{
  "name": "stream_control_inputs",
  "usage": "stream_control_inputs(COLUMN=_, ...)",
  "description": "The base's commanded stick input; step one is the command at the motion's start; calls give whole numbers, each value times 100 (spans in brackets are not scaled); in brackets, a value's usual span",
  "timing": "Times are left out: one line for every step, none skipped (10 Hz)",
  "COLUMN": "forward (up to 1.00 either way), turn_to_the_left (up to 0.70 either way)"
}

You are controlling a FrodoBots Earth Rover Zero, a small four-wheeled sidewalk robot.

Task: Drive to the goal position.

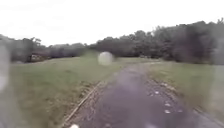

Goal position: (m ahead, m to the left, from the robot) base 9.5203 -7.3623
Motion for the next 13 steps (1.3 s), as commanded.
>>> stream_control_inputs(forward=70, turn_to_the_left=-27)
stream_control_inputs(forward=70, turn_to_the_left=-7)
stream_control_inputs(forward=70, turn_to_the_left=0)
stream_control_inputs(forward=70, turn_to_the_left=0)
stream_control_inputs(forward=70, turn_to_the_left=0)
stream_control_inputs(forward=70, turn_to_the_left=0)
stream_control_inputs(forward=70, turn_to_the_left=0)
stream_control_inputs(forward=70, turn_to_the_left=0)
stream_control_inputs(forward=70, turn_to_the_left=0)
stream_control_inputs(forward=70, turn_to_the_left=0)
stream_control_inputs(forward=70, turn_to_the_left=0)
stream_control_inputs(forward=70, turn_to_the_left=0)
stream_control_inputs(forward=70, turn_to_the_left=0)
